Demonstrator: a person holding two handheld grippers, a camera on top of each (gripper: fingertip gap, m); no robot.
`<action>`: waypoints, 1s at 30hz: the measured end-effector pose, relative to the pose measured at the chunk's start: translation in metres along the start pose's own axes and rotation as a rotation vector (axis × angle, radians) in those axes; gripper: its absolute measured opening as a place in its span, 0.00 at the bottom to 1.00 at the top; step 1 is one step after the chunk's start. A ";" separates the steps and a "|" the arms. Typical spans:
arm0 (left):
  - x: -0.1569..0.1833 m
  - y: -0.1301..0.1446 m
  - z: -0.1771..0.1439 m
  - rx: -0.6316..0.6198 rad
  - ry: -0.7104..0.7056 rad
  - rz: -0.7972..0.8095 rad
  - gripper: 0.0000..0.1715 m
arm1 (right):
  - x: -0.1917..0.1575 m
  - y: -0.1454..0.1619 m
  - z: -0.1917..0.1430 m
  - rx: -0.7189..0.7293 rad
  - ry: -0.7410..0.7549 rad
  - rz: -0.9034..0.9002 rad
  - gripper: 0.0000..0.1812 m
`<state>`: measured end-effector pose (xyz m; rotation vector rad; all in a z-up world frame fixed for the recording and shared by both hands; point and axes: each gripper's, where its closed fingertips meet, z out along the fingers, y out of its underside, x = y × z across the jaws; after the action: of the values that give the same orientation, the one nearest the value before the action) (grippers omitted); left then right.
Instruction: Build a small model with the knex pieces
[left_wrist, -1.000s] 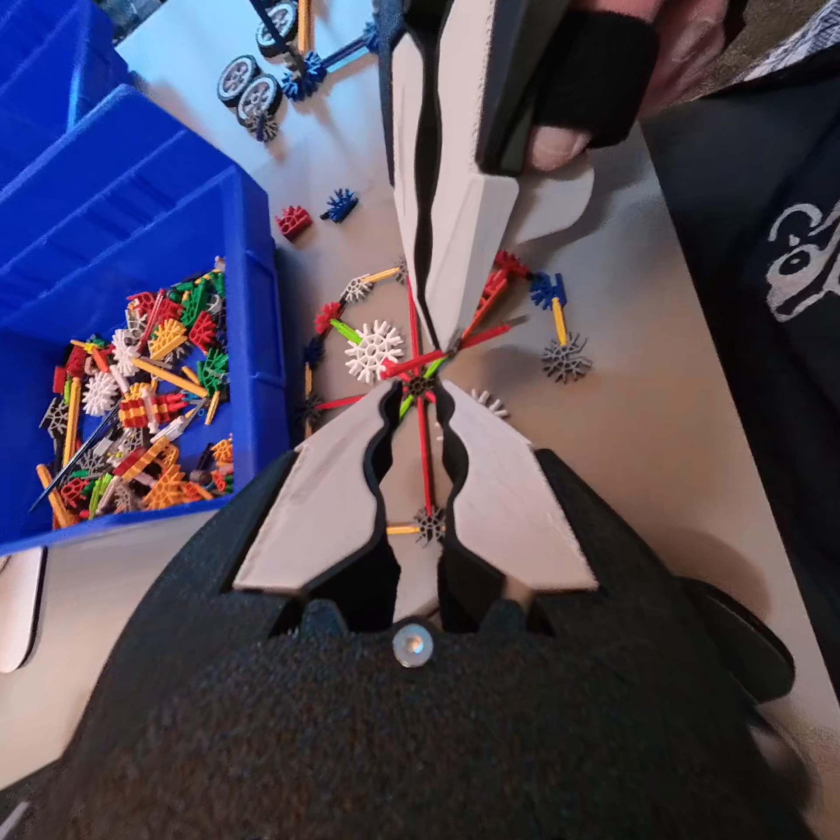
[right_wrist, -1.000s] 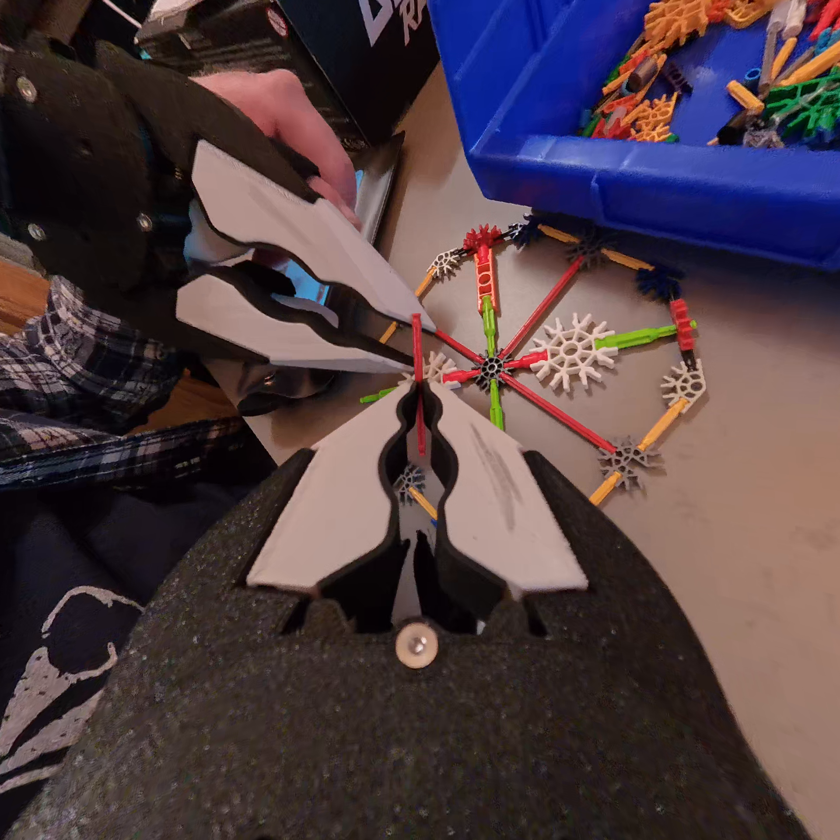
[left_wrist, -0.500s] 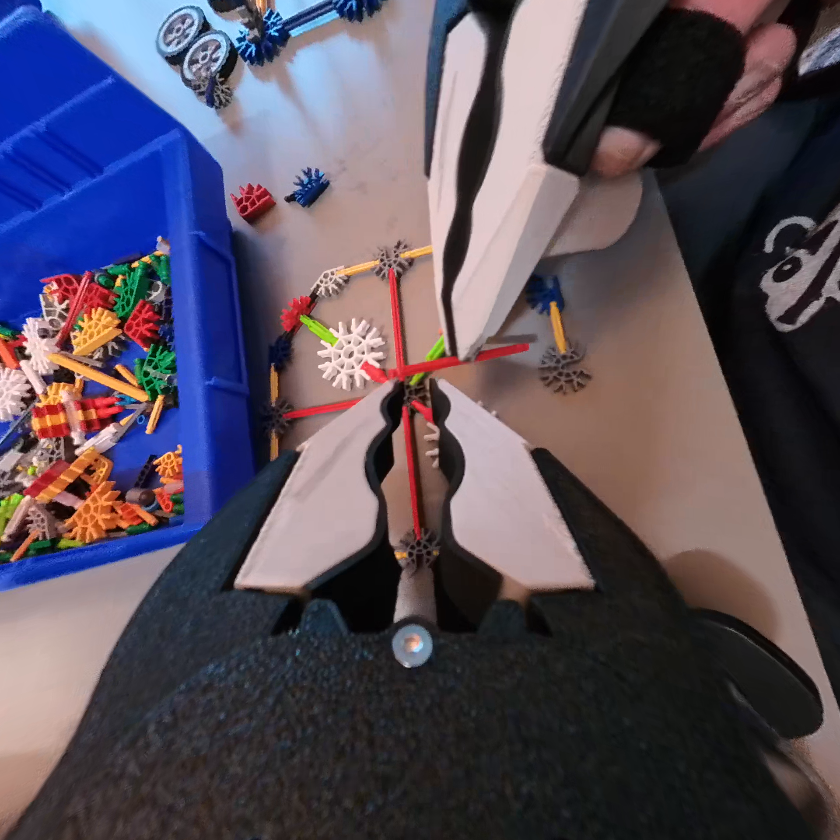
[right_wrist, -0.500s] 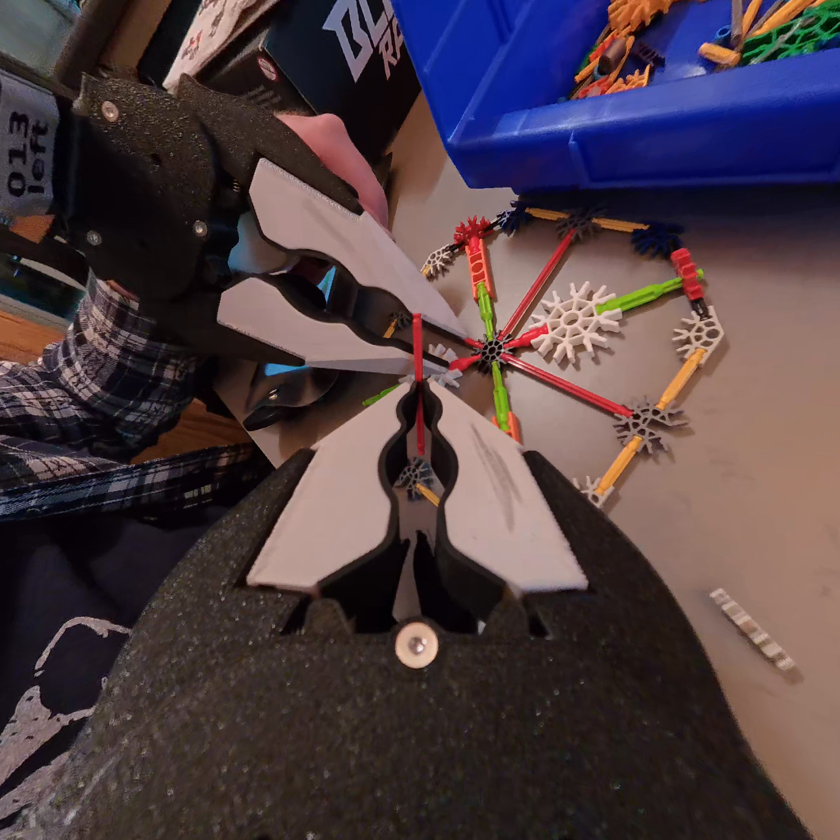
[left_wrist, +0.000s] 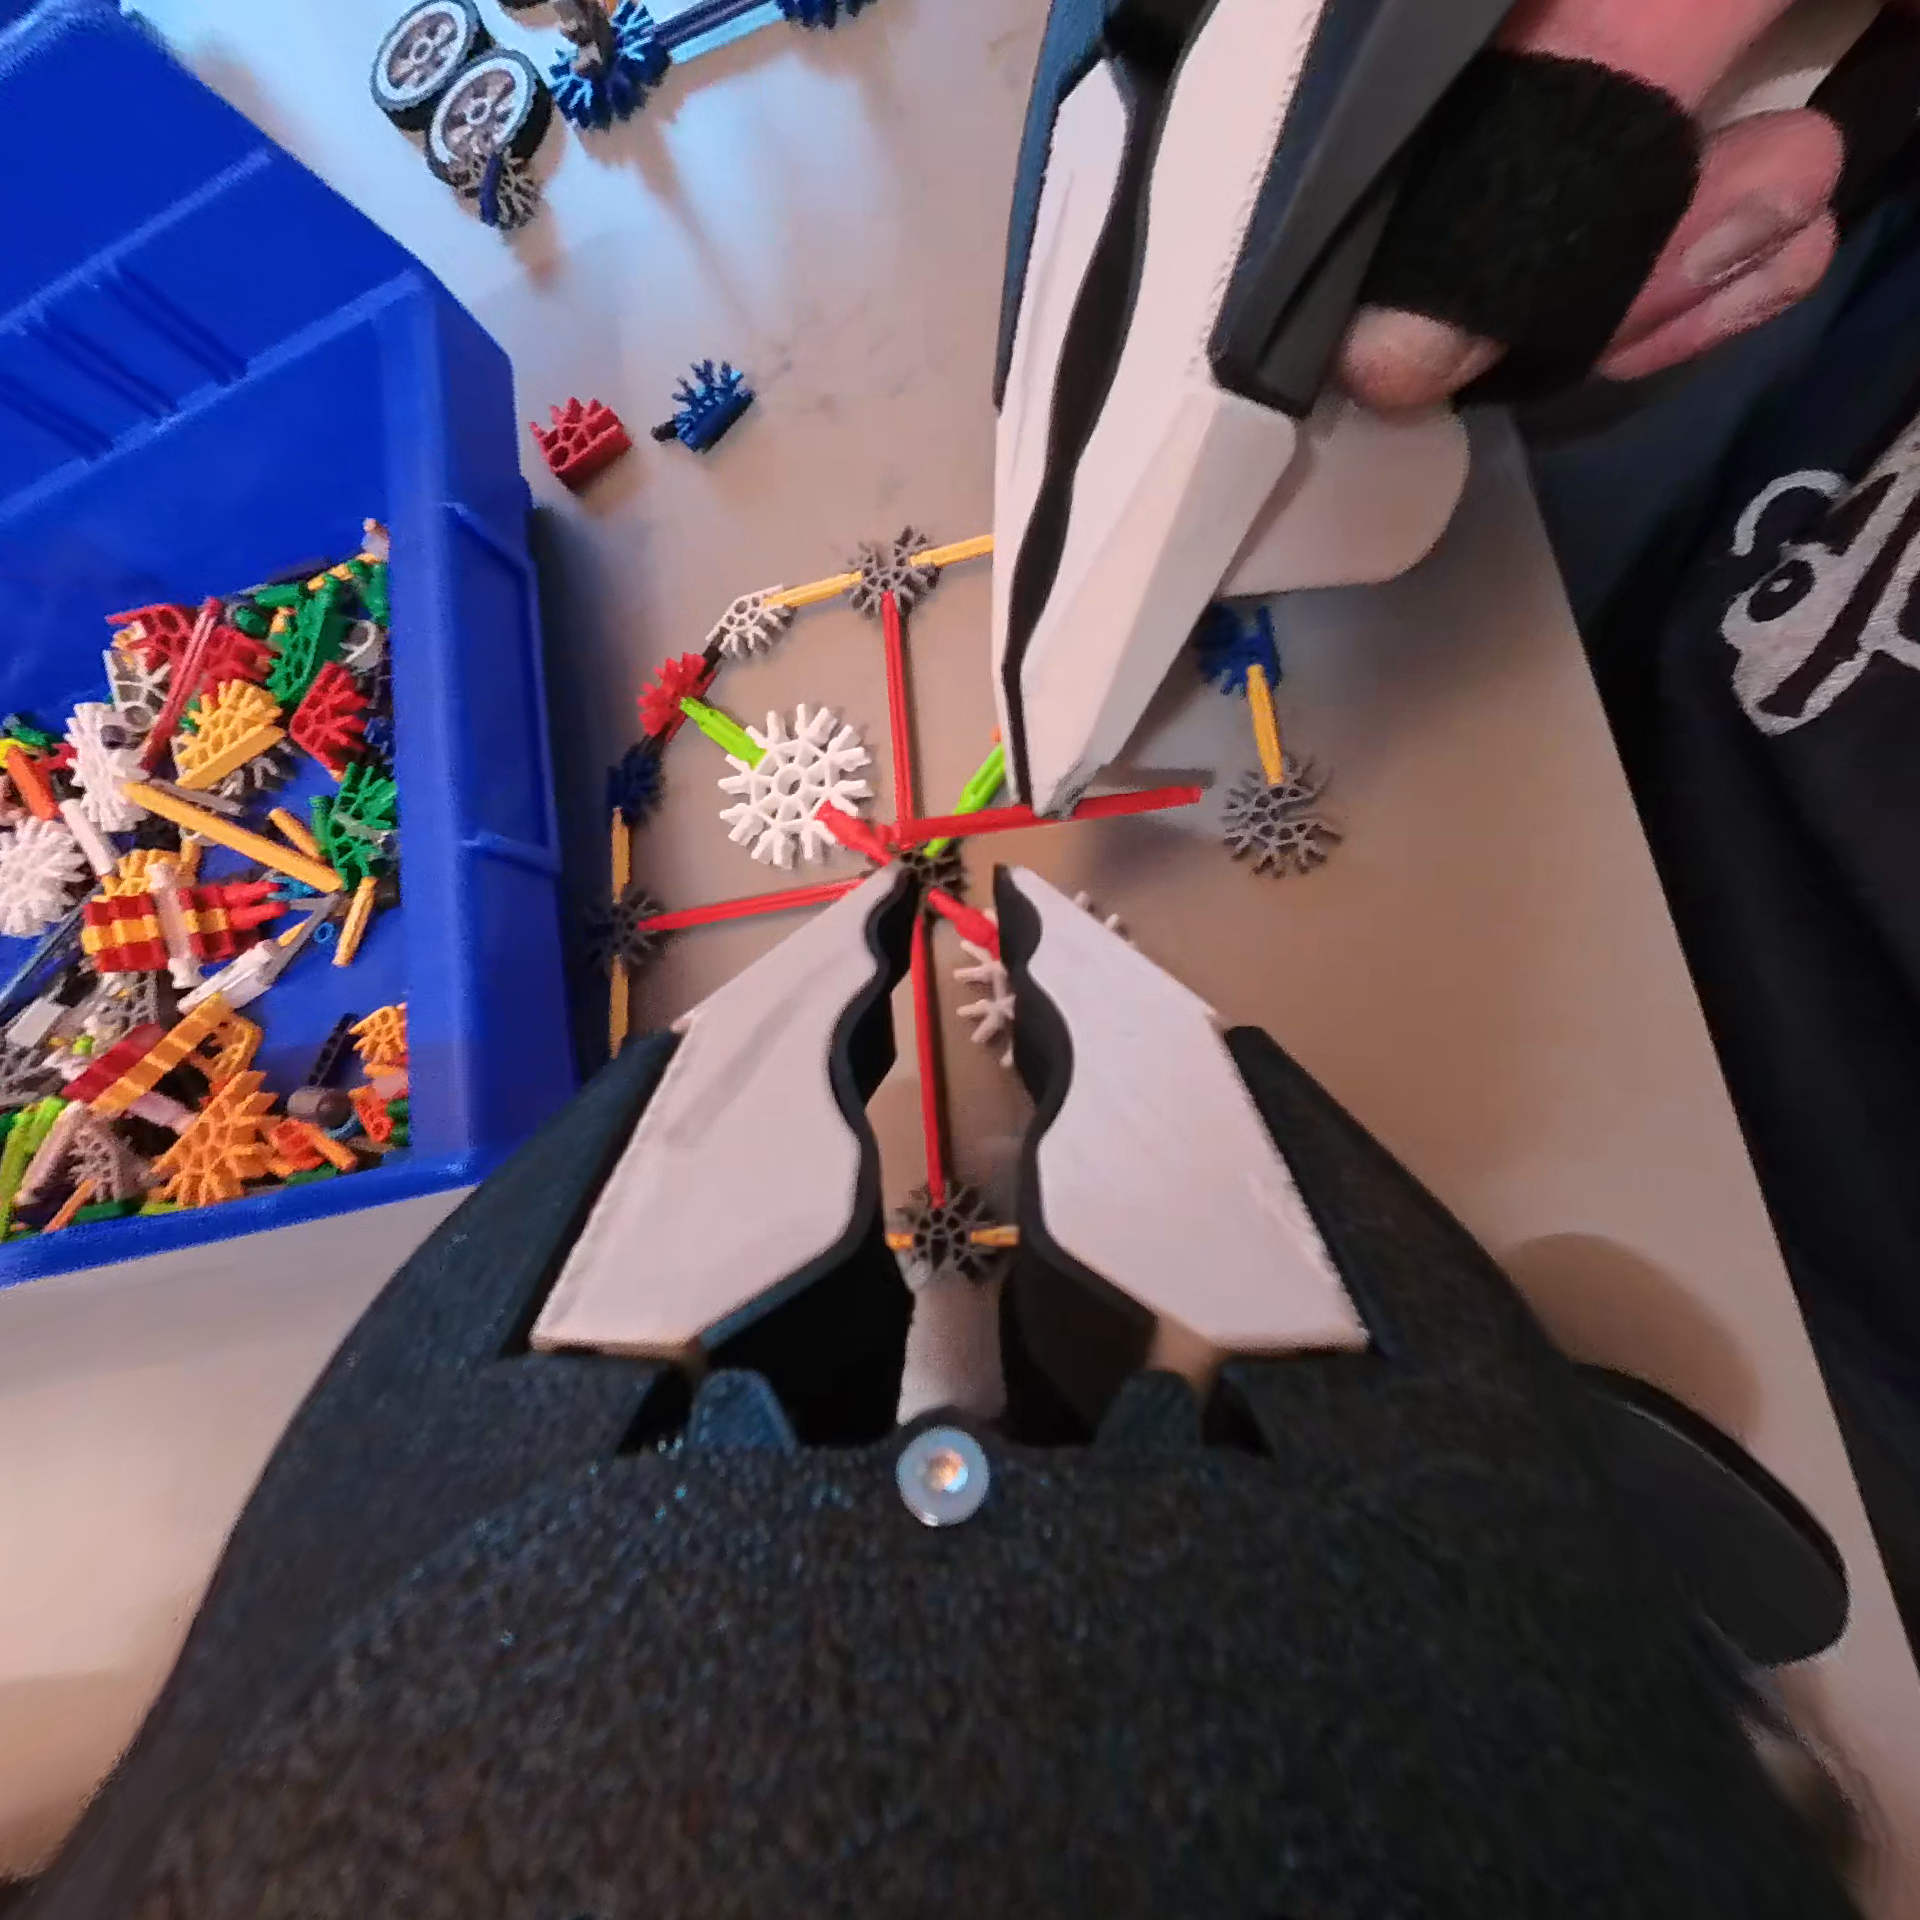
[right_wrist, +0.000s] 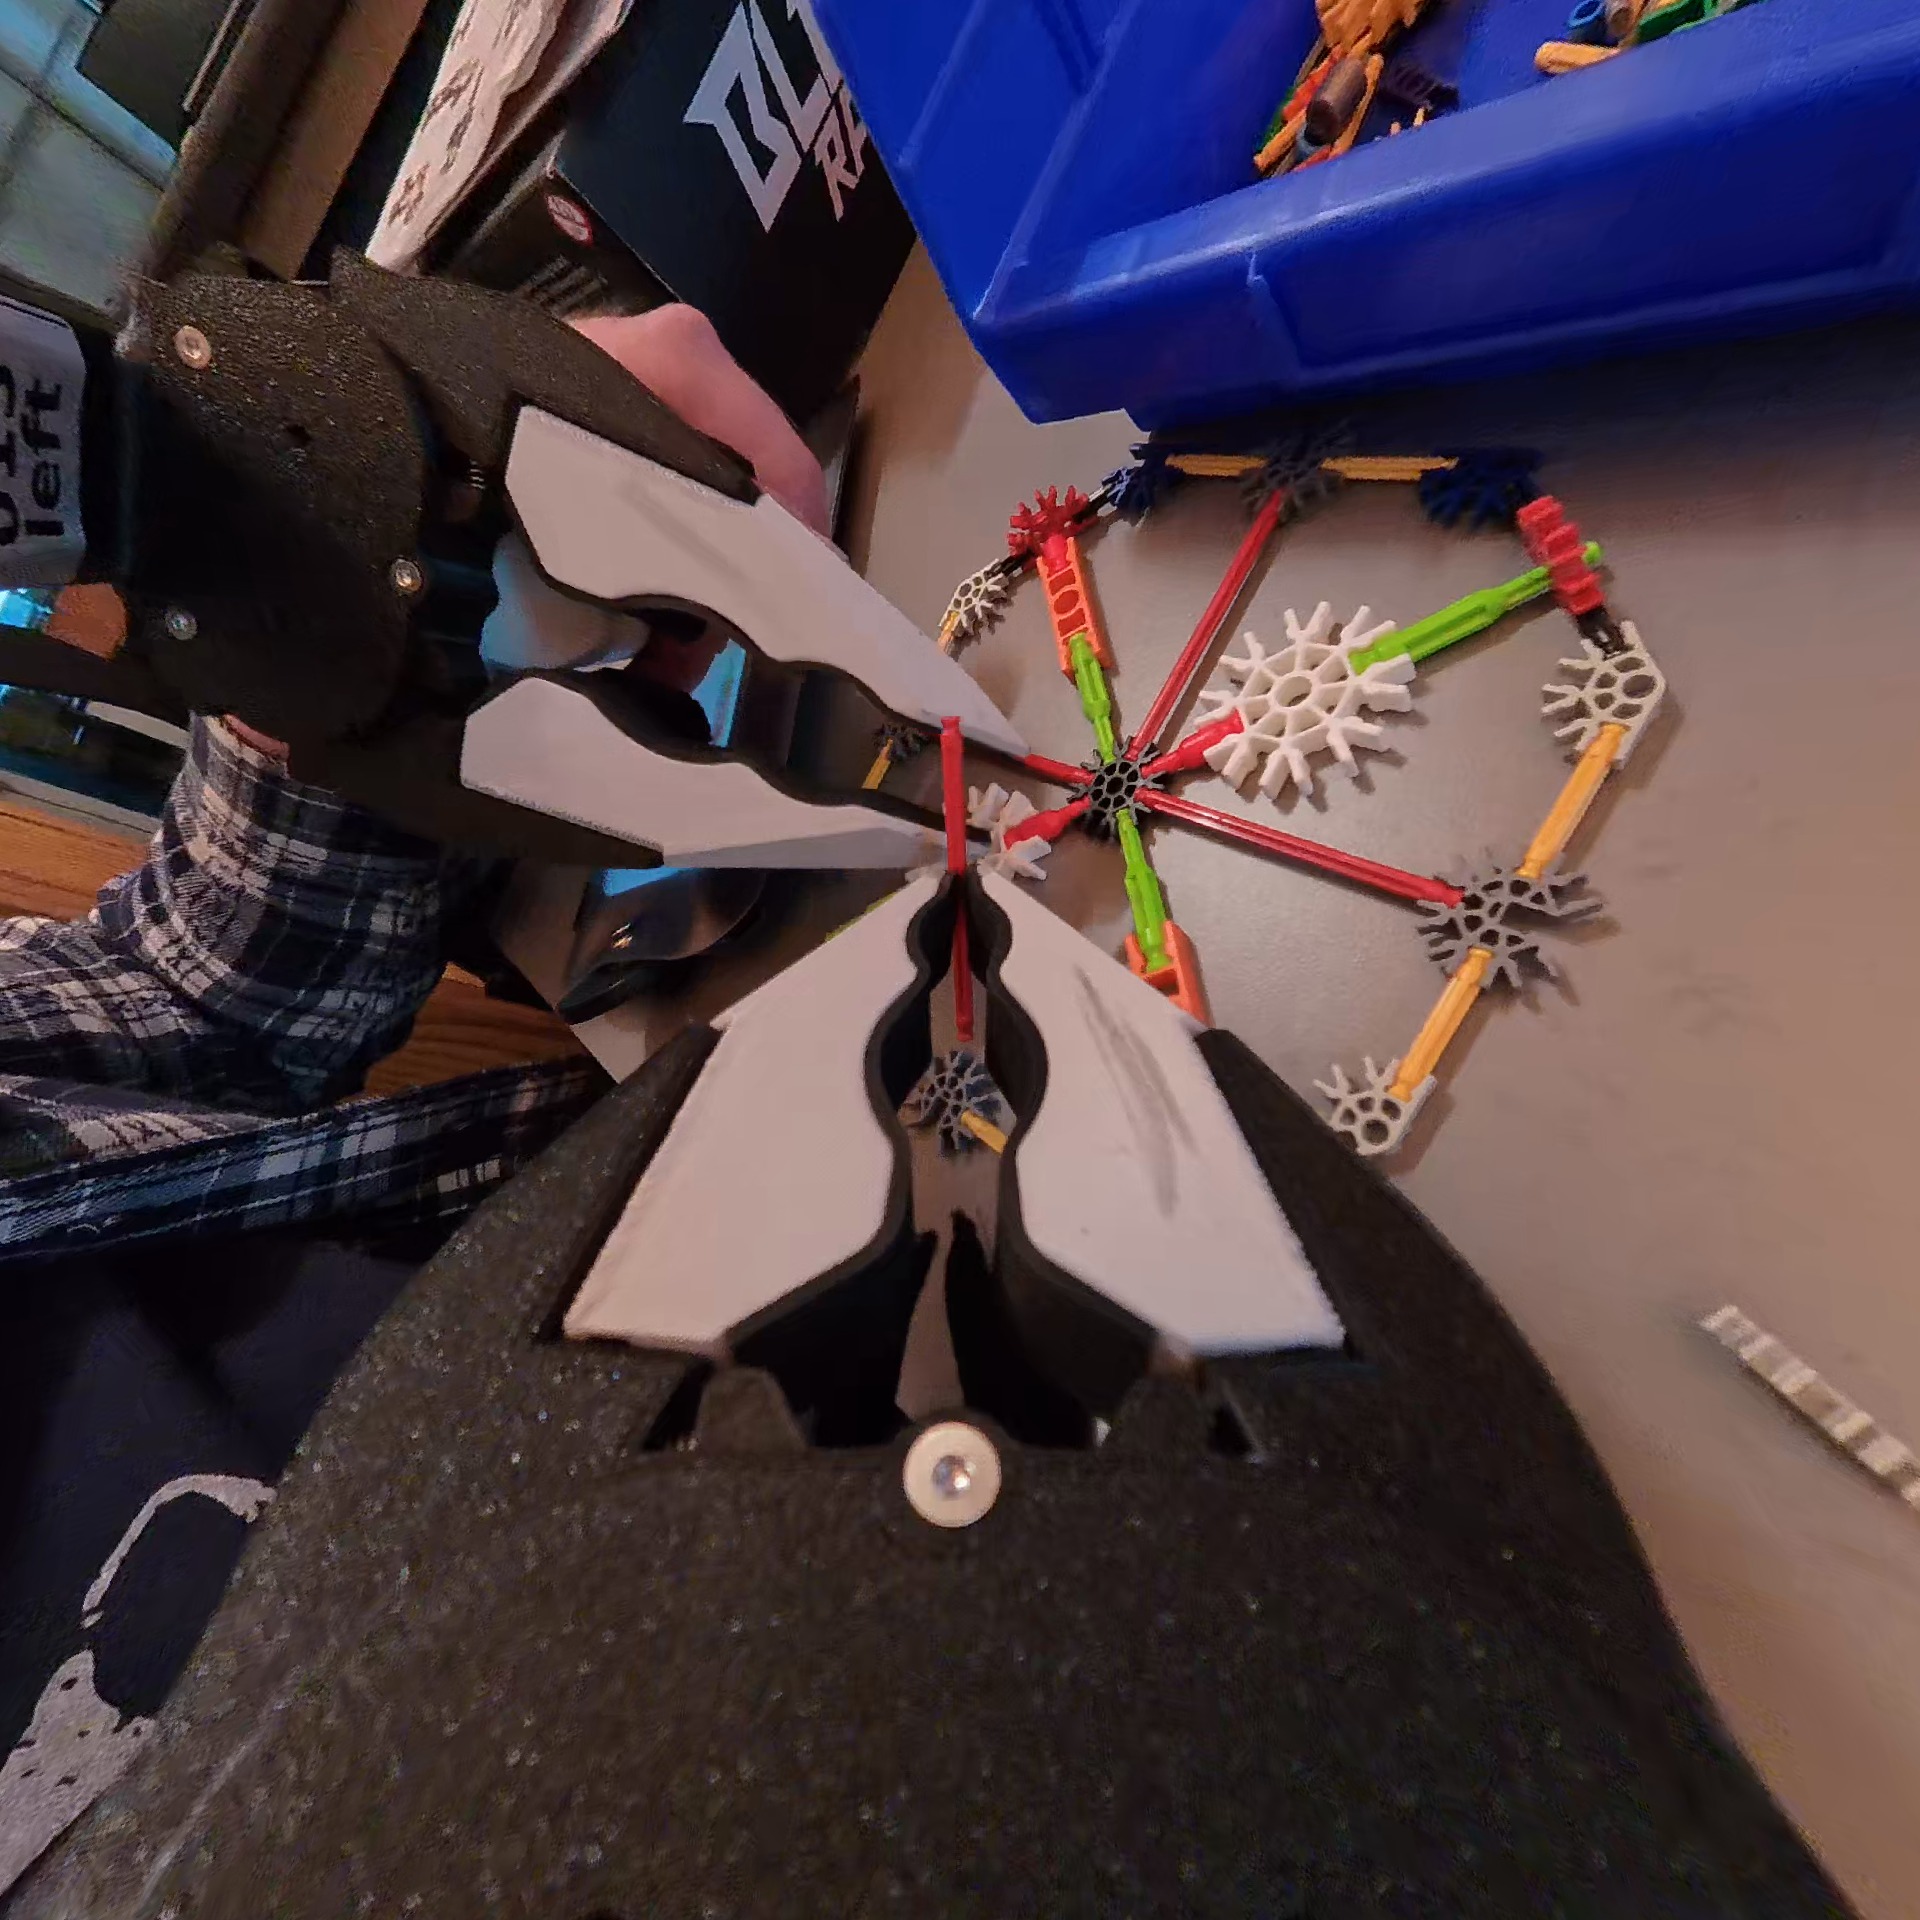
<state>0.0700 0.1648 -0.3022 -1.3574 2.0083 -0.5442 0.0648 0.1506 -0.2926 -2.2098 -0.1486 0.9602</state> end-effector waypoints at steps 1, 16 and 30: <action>0.001 -0.001 0.001 0.005 0.007 -0.003 0.08 | 0.000 0.001 0.000 -0.001 0.001 0.000 0.00; 0.005 0.001 0.009 -0.018 0.019 0.021 0.08 | 0.000 0.011 0.001 0.000 -0.002 0.052 0.00; 0.003 0.005 0.006 -0.032 0.002 0.018 0.08 | 0.002 0.013 0.003 0.014 -0.007 0.072 0.00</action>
<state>0.0701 0.1642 -0.3107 -1.3577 2.0370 -0.5074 0.0625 0.1438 -0.3035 -2.2124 -0.0662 1.0048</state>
